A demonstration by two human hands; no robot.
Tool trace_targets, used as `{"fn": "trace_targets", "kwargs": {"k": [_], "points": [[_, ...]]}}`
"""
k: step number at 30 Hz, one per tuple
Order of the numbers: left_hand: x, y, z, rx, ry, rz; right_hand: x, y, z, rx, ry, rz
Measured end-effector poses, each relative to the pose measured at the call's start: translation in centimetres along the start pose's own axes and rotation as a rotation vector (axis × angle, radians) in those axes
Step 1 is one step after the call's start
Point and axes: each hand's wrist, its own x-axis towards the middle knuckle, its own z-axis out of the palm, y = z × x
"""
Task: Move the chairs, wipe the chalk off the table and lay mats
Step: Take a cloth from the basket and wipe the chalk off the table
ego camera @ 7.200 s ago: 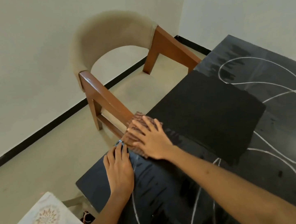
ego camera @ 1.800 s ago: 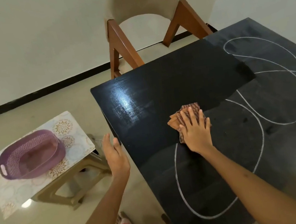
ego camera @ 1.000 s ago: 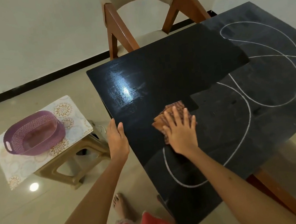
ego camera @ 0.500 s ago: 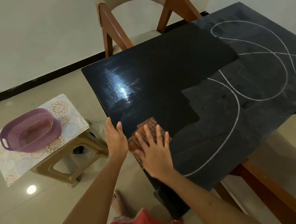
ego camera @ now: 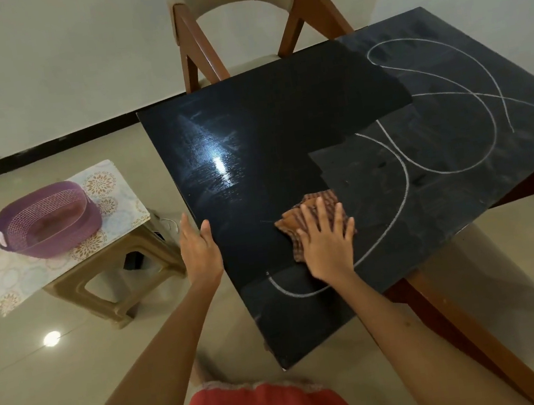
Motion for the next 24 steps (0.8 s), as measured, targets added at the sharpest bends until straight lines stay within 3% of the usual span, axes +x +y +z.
{"fn": "trace_targets", "kwargs": {"k": [5,11,16,21,24], "points": [[-1.8,0.4,0.1,-0.010,-0.024,0.026,0.0,-1.2,-0.3,0.066,-0.038,0.131],[-2.9,0.9,0.6,-0.001,-0.050,0.010,-5.7,-4.3,1.1,0.000,-0.045,-0.199],[-3.7,2.0,1.4,-0.012,-0.066,-0.015,-11.0,-7.4,3.1,0.013,0.015,-0.357],[-3.8,2.2,1.3,-0.018,-0.063,-0.026,-10.8,-4.3,3.2,-0.018,0.024,-0.405],[-4.0,2.0,1.0,-0.009,-0.055,-0.011,-8.8,-0.6,2.1,-0.052,0.032,-0.274]]}}
